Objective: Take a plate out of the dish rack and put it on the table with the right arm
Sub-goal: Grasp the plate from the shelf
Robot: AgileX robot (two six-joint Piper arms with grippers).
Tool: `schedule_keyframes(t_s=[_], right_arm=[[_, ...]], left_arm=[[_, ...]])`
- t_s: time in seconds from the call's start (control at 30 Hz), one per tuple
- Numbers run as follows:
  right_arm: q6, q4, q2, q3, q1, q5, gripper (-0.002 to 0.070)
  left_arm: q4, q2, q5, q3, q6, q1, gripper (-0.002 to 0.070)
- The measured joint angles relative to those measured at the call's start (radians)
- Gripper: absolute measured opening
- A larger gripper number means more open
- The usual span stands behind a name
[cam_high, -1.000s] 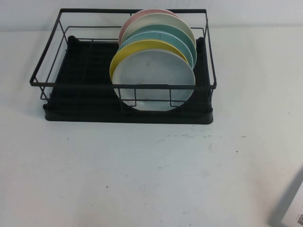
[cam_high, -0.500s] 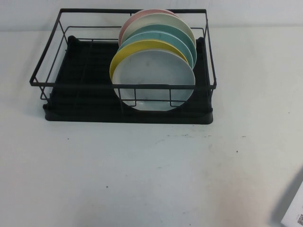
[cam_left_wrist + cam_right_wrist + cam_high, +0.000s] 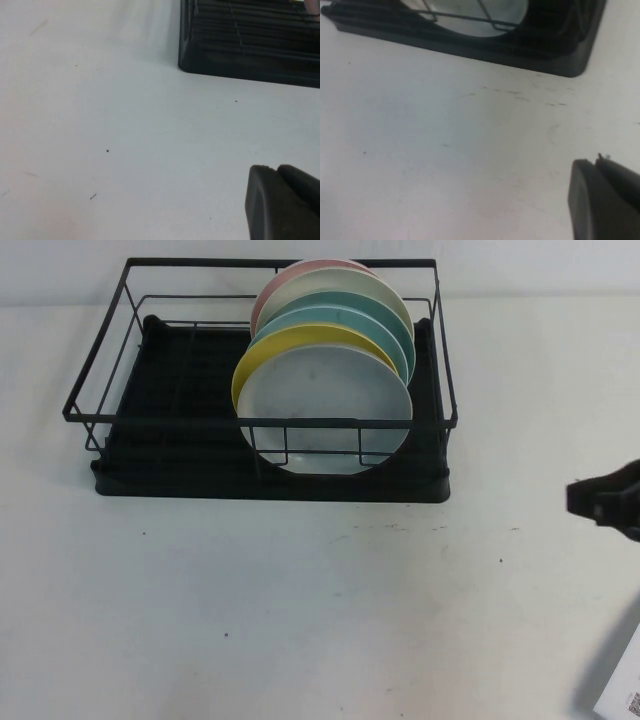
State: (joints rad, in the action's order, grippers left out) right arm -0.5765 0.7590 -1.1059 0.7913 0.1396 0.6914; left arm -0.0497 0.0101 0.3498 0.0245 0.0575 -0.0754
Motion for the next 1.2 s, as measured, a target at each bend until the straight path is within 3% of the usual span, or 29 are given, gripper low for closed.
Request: schedule_keyframes(t_s=[0.3,0.53,0.67,0.8,0.9,1.2], right_arm=[[-0.134,-0.002,-0.223,0.169,0.293,-0.147,-0.0018],[-0.313,-0.006,-0.329,0.25,0.409,-0.297,-0.0008],[-0.459,-0.009,-0.378,0.279,0.442,-0.395,0.0059],[-0.508,-0.022,-0.427,0.303,0.449,-0.483,0.0208],[-0.526,-0.045,-0.459,0.326,0.449,-0.526,0.028],[-0.603,-0.051,-0.522,0.393,0.449,-0.631,0.0311]], left_arm=[[0.0,0.0,0.0,0.0,0.0,0.0,-0.0004],[0.0,0.0,0.0,0.0,0.0,0.0,-0.0004],[0.0,0.0,0.0,0.0,0.0,0.0,-0.0004],[0.0,0.0,0.0,0.0,0.0,0.0,-0.0004],[0.0,0.0,0.0,0.0,0.0,0.0,-0.0004],[0.0,0.0,0.0,0.0,0.0,0.0,-0.0004]])
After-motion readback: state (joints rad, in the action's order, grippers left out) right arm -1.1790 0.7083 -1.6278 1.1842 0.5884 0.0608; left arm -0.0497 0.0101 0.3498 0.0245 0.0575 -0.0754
